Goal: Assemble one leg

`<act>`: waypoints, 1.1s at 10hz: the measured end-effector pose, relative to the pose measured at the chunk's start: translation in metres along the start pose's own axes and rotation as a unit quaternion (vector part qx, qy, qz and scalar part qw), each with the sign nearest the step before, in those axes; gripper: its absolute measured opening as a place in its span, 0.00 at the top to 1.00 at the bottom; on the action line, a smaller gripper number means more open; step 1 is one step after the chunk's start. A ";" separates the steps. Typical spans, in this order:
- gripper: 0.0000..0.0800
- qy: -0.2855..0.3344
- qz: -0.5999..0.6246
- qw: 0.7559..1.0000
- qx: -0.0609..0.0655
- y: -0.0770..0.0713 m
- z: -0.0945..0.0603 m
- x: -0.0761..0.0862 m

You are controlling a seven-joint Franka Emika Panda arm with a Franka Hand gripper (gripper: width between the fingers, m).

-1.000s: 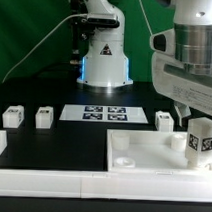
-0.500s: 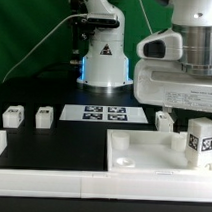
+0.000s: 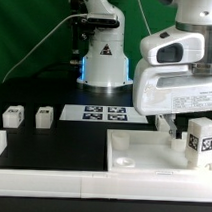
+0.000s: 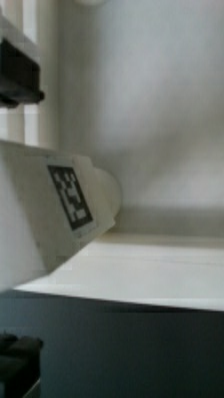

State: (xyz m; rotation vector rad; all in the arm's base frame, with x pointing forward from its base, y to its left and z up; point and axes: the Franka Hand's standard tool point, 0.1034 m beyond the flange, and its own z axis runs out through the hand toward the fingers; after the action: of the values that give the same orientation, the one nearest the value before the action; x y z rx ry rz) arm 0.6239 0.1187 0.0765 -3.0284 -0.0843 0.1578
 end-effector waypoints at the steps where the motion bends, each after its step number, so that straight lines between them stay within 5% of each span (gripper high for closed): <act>1: 0.19 0.000 -0.075 0.997 -0.003 0.003 0.000 0.000; 4: 0.19 0.000 -0.172 0.985 -0.005 0.007 0.000 0.001; 6: 0.48 0.000 -0.171 0.985 -0.005 0.007 0.000 0.001; 7: 0.48 0.000 -0.171 0.985 -0.005 0.008 0.000 0.001; 8: 0.64 0.000 -0.171 0.985 -0.005 0.008 0.000 0.001; 11: 0.64 0.000 -0.149 0.989 -0.005 0.007 0.000 0.001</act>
Offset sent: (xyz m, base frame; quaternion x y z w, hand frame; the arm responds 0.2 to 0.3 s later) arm 0.0000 0.0000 0.0000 0.0000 0.0000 -0.0899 0.9960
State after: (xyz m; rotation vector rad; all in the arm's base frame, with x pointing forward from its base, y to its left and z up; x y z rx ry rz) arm 0.6251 0.1114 0.0758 -2.9785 -0.5342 0.1300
